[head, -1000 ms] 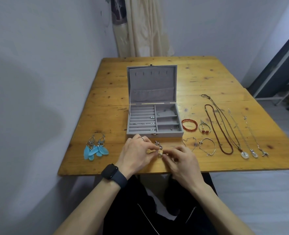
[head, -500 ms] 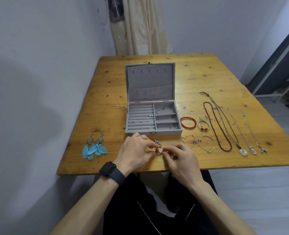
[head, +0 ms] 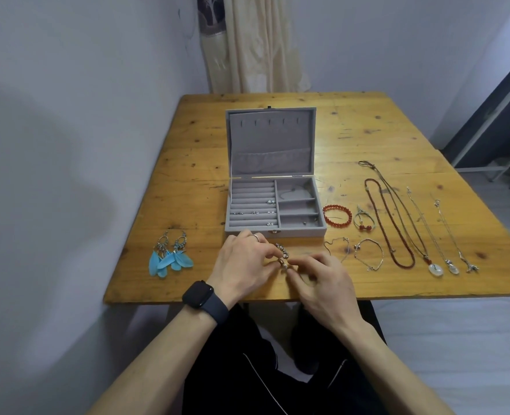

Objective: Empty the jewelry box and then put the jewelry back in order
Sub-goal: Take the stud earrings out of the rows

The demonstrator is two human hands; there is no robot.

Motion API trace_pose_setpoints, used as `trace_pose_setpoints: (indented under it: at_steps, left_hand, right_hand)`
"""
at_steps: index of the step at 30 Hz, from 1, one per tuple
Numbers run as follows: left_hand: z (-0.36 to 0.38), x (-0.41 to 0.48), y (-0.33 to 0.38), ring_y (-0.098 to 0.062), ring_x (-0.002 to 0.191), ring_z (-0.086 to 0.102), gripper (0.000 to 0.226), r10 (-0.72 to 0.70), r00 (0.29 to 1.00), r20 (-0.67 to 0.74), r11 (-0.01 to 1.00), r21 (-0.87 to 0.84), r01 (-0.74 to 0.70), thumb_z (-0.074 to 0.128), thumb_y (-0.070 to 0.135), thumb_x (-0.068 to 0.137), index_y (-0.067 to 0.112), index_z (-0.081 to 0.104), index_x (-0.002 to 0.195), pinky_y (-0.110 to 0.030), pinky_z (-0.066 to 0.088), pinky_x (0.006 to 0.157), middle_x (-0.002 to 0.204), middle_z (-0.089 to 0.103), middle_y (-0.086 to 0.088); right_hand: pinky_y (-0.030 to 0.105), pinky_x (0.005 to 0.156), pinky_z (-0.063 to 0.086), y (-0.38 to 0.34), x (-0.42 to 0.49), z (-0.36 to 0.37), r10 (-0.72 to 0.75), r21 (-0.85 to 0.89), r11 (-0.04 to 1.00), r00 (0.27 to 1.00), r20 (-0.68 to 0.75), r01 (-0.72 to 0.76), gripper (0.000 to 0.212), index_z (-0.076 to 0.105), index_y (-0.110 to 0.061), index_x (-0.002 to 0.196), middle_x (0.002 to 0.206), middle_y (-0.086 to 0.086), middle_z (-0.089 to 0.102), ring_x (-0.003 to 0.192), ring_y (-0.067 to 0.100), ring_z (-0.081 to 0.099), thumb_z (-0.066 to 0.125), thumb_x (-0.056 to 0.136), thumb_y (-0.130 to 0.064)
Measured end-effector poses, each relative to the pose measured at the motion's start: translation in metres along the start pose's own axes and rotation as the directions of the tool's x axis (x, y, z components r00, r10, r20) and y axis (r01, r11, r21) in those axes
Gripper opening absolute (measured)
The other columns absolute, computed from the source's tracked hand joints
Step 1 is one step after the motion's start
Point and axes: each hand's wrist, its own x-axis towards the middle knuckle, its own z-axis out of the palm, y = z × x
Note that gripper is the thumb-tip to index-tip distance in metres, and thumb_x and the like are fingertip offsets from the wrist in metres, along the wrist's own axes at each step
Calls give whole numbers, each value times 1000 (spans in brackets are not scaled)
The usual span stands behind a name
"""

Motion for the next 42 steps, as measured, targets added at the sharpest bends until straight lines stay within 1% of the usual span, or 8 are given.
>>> trace_pose_setpoints:
  at_steps: [13,19,24,28,33,36,39,42]
  left_hand:
    - [2,-1,-6,-9,100,51,16,5,1000,-16,997,-75,-6,66,35,91,41,72,104,-30,41,88,102,66,18]
    - [-7,1,-18,-7,97,55,14,-13,997,-75,992,-124,4,66,35,90,40,73,100,-32,45,87,98,69,19]
    - [-22,15,-36,-6,97,54,15,-117,977,-176,982,-166,88,67,32,90,38,74,101,-30,47,82,100,68,19]
    - [-29,36,-49,-7,101,52,18,-182,966,-183,980,-116,162,64,35,91,39,70,108,-31,50,83,108,65,17]
    - [-34,67,-48,-7,107,50,19,-160,970,-181,985,-92,146,60,39,93,38,68,110,-30,45,91,111,63,18]
    - [-31,85,-44,-10,109,52,23,-152,976,-158,987,-76,142,58,40,94,35,69,113,-31,46,92,113,64,14]
    - [-30,98,-40,-14,110,52,29,-126,987,-101,992,-21,125,54,46,96,35,69,118,-33,47,91,116,63,11]
    - [-29,109,-40,-16,110,50,31,-116,993,-36,993,24,117,51,47,97,36,70,119,-34,45,91,118,63,9]
  right_hand:
    - [40,73,53,2,0,0,-3,8,1000,1000,21,2,20,74,-34,109,92,-13,60,84,10,57,72,89,-36]
    - [22,74,53,-4,1,-13,55,140,988,996,76,-65,22,73,-32,109,99,-18,62,82,3,62,74,89,-23]
    - [9,72,45,-20,29,-28,-14,116,993,999,31,10,23,72,-35,108,96,-20,63,87,2,60,74,88,-25]
    - [8,72,47,-31,75,-28,-43,10,999,998,53,43,23,71,-31,114,100,-16,60,84,-6,57,70,91,-32]
    - [24,78,51,-34,126,-12,-68,-186,979,993,98,85,24,70,-33,117,105,-10,62,93,7,58,63,95,-38]
    - [22,75,44,-34,144,-1,-29,-294,953,988,152,74,28,67,-36,122,107,-10,60,94,9,51,55,97,-43]
    - [23,72,37,-34,152,5,6,-361,930,979,203,69,32,64,-40,127,97,-12,51,90,10,43,51,99,-47]
    - [26,74,44,-31,156,9,18,-370,927,979,205,61,31,66,-42,124,94,-10,50,90,12,44,50,99,-46]
